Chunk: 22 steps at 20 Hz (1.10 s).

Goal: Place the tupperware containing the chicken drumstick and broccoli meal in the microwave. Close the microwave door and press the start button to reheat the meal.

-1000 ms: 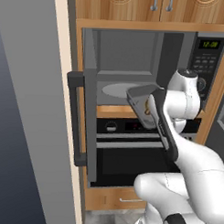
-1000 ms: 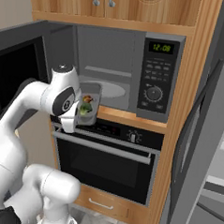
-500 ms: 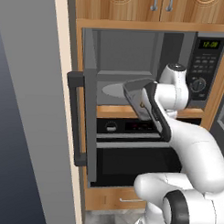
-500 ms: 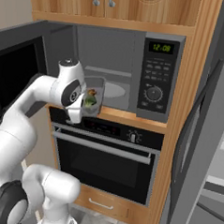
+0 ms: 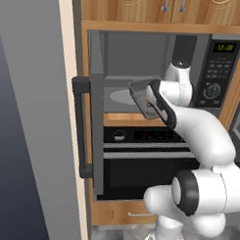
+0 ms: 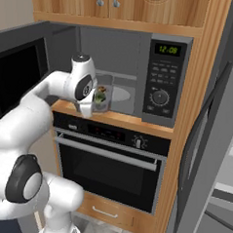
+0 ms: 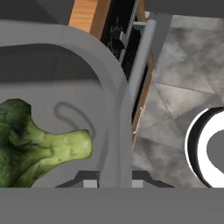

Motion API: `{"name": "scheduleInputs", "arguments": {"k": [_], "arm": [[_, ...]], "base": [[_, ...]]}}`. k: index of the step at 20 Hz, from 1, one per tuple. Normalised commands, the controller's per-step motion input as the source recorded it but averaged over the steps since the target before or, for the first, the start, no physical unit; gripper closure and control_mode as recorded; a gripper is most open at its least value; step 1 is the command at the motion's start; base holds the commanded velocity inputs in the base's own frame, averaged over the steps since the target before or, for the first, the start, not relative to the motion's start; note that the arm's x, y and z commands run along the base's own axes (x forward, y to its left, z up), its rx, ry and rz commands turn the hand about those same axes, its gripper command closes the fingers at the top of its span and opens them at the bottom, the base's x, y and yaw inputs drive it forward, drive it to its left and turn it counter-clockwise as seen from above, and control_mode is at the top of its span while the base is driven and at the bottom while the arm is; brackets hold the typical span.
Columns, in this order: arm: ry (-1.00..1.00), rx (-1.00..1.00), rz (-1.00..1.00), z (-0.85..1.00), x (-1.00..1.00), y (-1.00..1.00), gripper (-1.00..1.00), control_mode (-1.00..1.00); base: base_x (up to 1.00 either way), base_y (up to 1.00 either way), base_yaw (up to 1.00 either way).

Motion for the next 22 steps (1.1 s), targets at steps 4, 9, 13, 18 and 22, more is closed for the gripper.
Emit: {"name": "scheduleInputs", "arguments": {"k": [4,9,13,18,22], "arm": [[0.04,0.0,0.0,0.0,0.78,-0.18,1.0,-1.0],[0.06,0.0,0.0,0.0,0.81,-0.11,1.0,-1.0],[0.07,0.0,0.0,0.0,0.84,0.0,1.0,-1.0],[0.06,0.0,0.0,-0.18,0.77,0.0,1.0,-1.0],[0.03,0.0,0.0,-0.35,0.71,0.0,1.0,-1.0]], "base": [[0.0,0.0,0.0],[0.0,0.0,0.0],[0.0,0.0,0.0],[0.0,0.0,0.0],[0.0,0.0,0.0]]}}
